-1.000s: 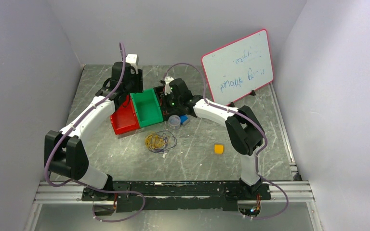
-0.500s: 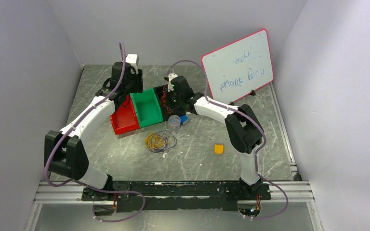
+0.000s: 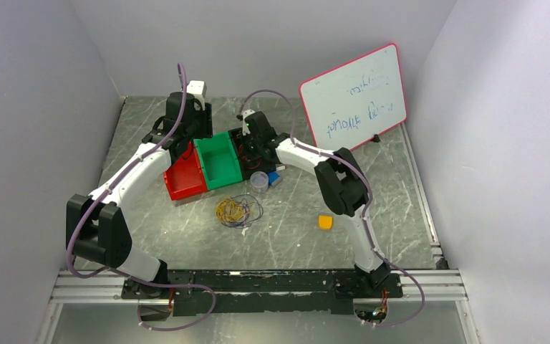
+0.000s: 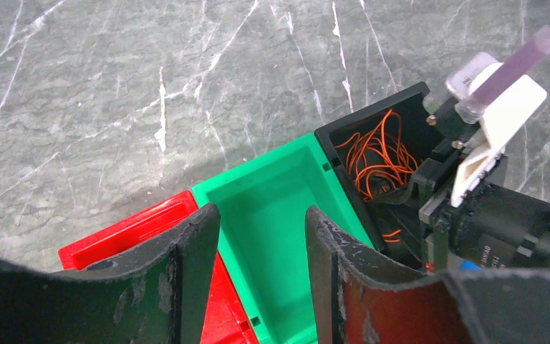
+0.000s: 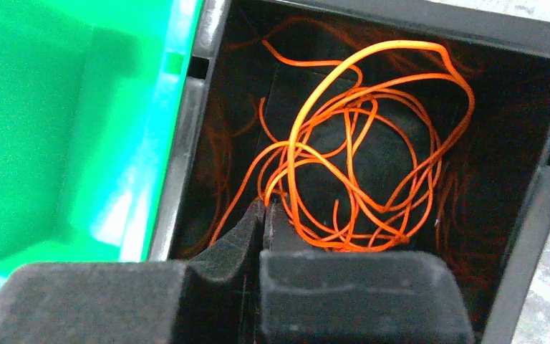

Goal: Untangle the cables

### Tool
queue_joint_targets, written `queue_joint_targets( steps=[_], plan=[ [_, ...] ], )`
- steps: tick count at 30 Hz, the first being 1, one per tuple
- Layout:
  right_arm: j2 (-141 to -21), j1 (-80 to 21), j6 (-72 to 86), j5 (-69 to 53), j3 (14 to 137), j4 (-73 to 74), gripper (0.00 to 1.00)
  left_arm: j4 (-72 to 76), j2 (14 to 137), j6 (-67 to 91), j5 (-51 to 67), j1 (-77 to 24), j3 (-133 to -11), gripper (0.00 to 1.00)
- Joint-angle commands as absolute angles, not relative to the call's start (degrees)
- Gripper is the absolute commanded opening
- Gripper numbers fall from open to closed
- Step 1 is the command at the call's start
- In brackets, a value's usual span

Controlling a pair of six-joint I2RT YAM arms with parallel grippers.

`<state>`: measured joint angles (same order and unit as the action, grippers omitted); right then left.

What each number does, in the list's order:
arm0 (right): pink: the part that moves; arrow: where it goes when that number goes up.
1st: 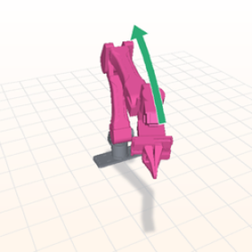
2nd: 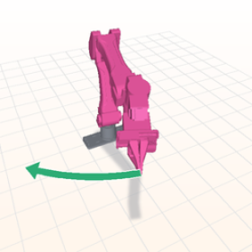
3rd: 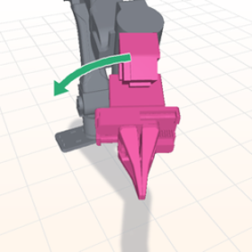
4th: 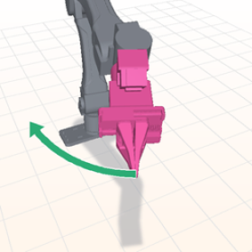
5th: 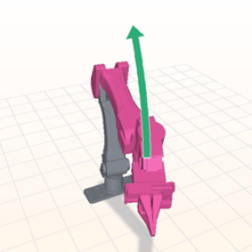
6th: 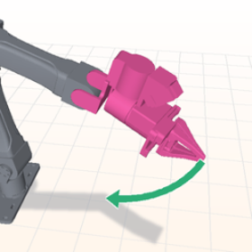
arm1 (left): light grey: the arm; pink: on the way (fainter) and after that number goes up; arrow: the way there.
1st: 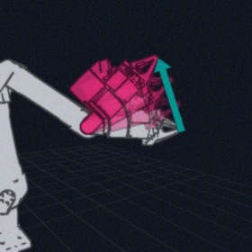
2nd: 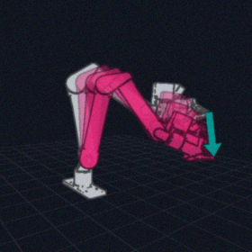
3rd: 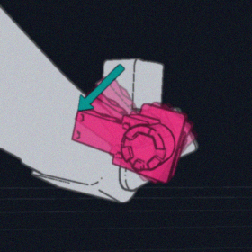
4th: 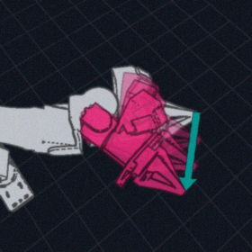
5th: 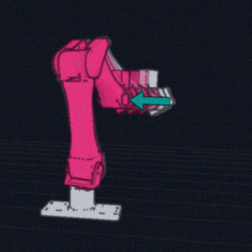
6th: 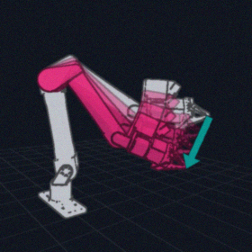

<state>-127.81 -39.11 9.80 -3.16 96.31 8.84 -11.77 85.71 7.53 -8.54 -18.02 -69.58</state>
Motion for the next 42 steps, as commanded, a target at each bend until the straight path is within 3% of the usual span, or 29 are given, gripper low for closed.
queue_joint_targets(
  steps=[1,7,17,25,38,42],
  plan=[
    [-130.06,-39.33,8.25,-2.12,99.83,11.03,0.00,-9.93,85.82,7.74,-7.50,-17.40,-69.96,0.52],
    [-130.67,-39.72,7.17,-0.35,100.48,12.11,0.00,-9.99,85.73,7.74,-7.43,-17.40,-70.00,0.52],
    [-121.37,-39.72,4.10,1.93,97.50,11.87,0.34,-10.03,85.55,7.67,-7.99,-17.39,-70.07,0.52],
    [-117.20,-39.09,2.22,4.77,98.27,13.14,0.48,-9.76,84.92,7.47,-8.35,-17.40,-69.68,0.52],
    [-125.60,-37.86,2.49,0.91,107.45,15.37,0.48,-9.85,85.12,7.30,-8.35,-17.36,-70.01,0.52],
    [-127.80,-37.71,3.18,-0.29,109.33,15.86,0.44,-9.80,85.31,7.22,-8.21,-17.40,-70.05,0.52]
  ],
)
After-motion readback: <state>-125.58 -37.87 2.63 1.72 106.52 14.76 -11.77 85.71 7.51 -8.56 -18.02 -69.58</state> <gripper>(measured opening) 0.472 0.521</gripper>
